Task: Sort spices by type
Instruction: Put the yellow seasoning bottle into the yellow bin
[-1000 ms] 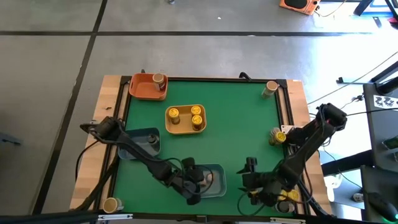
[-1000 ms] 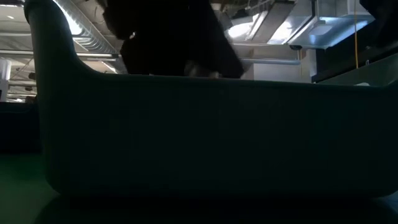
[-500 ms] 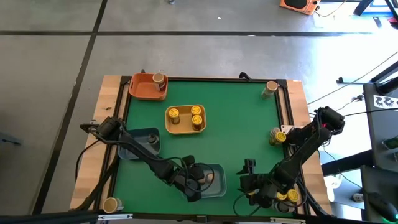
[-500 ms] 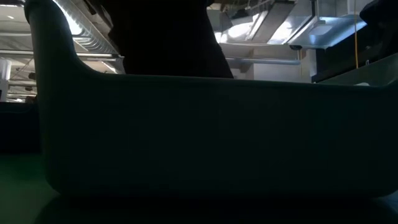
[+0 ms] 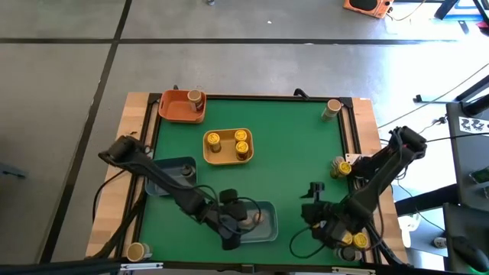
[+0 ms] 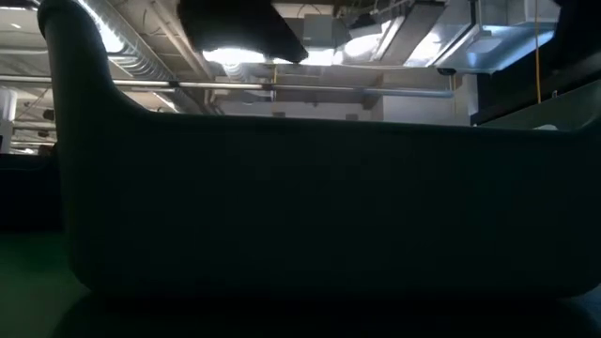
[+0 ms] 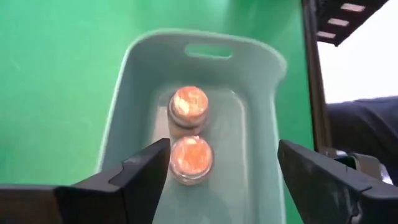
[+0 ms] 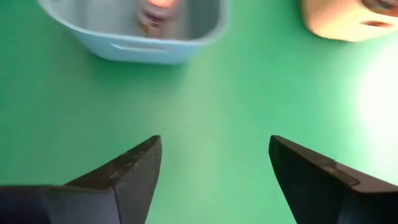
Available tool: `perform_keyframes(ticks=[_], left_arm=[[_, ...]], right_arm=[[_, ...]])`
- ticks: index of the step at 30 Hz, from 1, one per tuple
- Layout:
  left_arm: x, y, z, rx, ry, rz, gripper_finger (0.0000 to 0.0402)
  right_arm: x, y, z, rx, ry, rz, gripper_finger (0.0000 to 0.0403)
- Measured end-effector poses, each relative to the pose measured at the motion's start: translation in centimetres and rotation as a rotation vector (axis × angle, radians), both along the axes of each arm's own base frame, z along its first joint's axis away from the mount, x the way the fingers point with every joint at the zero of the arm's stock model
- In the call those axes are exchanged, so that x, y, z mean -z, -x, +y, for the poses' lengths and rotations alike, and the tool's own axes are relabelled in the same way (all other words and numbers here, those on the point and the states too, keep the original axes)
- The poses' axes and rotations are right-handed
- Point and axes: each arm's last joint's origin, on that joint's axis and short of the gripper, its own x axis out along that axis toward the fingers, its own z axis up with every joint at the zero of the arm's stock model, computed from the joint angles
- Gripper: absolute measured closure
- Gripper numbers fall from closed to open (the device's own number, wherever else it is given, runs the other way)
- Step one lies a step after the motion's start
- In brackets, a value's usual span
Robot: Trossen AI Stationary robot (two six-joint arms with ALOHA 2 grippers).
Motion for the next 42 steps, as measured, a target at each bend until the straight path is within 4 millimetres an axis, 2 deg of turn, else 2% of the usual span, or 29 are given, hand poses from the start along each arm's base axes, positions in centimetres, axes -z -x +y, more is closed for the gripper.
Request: perform_keyframes(ticks=[5, 8, 11, 19, 25, 33, 42], left_arm=[[-1.8, 0.6, 0.3, 0.092, -0.093, -0.041, 0.0108], [-1.9, 0.6, 0.5, 0.117, -0.131, -0.044, 0.0108], [-1.8, 0.5, 1.0, 0.126, -0.159, -0.029, 0.0108], [0.1, 0.5, 2.7, 0.083, -0.195, 0.033, 0.0108], [0.6, 0.7, 2.8, 0.074, -0.188, 0.037, 0.0108], [0.6, 0.7, 2.8, 0.065, -0.178, 0.037, 0.0108], [0.6, 0.7, 2.8, 0.07, -0.183, 0.038, 0.0108]], right_arm=[[-2.0, 2.0, -3.5, 0.136, 0.097, 0.164, 0.0107], [-2.8, 3.4, -5.3, 0.231, 0.137, 0.274, 0.0107], [-3.4, 4.0, -6.3, 0.266, 0.096, 0.318, 0.0107], [-3.1, 6.3, -9.8, 0.311, -0.006, 0.38, 0.0107], [-2.9, 8.9, -12.0, 0.276, -0.082, 0.376, 0.0107], [-0.5, 11.1, -13.7, 0.346, -0.097, 0.391, 0.0107], [-0.2, 10.6, -14.3, 0.397, -0.082, 0.398, 0.0119]])
